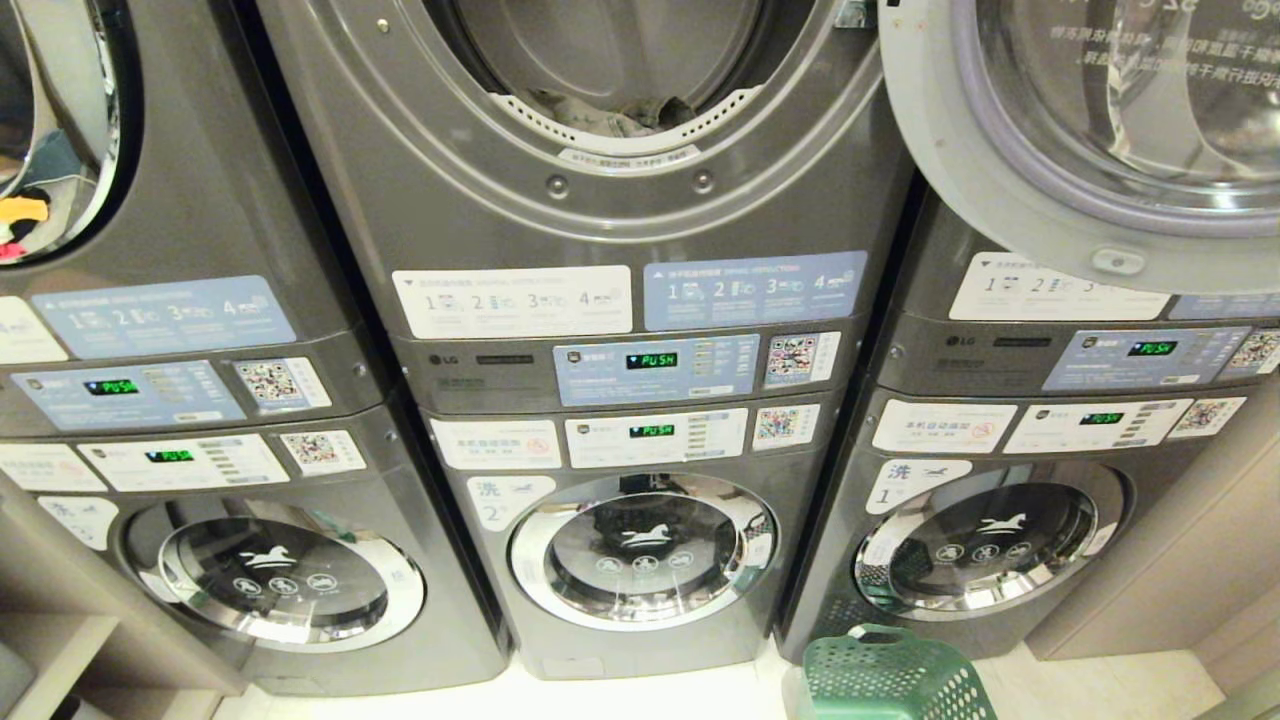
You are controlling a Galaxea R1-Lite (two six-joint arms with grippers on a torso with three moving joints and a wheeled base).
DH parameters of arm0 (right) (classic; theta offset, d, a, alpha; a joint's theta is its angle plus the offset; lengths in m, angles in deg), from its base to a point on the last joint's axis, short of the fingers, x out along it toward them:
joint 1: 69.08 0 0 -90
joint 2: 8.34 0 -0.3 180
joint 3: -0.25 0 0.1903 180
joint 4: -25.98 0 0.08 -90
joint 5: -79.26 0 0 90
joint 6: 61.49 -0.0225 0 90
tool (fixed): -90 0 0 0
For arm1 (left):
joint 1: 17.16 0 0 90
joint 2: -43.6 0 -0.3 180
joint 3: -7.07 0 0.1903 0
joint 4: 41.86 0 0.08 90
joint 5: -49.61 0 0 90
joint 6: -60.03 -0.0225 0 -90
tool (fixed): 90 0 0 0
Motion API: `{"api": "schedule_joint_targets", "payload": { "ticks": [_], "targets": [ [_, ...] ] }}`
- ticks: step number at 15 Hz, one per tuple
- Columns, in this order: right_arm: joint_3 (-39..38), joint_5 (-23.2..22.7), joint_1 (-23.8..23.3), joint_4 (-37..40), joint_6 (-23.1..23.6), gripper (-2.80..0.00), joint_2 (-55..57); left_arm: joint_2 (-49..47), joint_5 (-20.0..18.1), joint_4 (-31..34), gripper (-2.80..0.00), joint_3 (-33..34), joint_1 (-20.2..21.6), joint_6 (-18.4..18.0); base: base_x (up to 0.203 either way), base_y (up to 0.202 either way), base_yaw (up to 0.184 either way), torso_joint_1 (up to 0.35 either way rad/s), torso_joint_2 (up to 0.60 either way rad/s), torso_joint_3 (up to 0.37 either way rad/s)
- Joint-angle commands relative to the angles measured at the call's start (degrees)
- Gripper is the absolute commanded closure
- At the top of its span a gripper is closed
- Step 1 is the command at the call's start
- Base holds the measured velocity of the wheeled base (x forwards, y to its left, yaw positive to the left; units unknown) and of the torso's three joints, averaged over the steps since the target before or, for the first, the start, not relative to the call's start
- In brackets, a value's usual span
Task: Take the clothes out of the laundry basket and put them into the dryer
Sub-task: Close the dryer
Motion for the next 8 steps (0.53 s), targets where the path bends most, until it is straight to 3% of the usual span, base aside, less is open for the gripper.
{"api": "schedule_joint_targets", "payload": {
  "ticks": [1, 3, 6, 8],
  "targets": [
    [4.98, 0.33, -0.22, -4.86, -1.86, 0.00, 14.91, -0.06, 0.05, -0.03, 0.00, 0.00, 0.05, 0.01, 0.000, 0.000, 0.000, 0.000, 0.00, 0.000],
    [9.71, 0.07, -0.46, -8.22, -3.32, 0.00, 17.37, -0.01, -0.04, -0.03, 0.00, 0.00, 0.02, 0.01, 0.000, 0.000, 0.000, 0.000, 0.00, 0.000],
    [6.96, -1.63, -1.31, -8.82, -4.04, 0.00, 15.46, 0.02, -0.01, -0.01, 0.00, 0.00, 0.03, 0.01, 0.000, 0.000, 0.000, 0.000, 0.00, 0.000],
    [4.66, -8.47, -6.50, -8.97, -6.19, 0.00, 13.69, -0.06, 0.04, 0.02, 0.00, 0.00, -0.03, 0.01, 0.000, 0.000, 0.000, 0.000, 0.00, 0.000]
  ]
}}
